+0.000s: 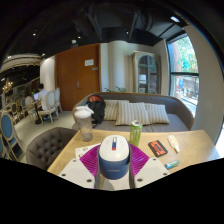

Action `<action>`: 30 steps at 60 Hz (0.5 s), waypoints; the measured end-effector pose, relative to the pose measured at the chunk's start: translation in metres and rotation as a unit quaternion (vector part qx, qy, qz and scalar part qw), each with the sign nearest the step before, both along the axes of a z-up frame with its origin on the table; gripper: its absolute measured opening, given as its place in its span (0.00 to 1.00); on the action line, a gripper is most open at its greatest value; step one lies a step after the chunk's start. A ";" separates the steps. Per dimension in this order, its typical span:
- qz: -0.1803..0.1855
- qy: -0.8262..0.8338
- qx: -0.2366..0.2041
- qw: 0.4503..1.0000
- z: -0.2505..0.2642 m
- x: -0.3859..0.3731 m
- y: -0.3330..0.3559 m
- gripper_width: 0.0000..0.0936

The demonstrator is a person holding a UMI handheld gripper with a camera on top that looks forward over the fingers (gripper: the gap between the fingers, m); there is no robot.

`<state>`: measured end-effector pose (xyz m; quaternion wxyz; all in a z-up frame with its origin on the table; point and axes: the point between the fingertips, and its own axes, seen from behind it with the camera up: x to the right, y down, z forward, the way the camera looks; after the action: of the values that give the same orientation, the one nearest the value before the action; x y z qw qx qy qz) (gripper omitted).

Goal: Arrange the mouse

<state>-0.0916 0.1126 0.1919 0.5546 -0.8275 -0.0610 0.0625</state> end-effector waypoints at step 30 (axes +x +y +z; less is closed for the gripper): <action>-0.035 0.004 -0.113 0.993 -0.200 0.104 -0.051 0.52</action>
<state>0.0120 0.0616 -0.0085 0.4593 -0.8864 -0.0225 0.0527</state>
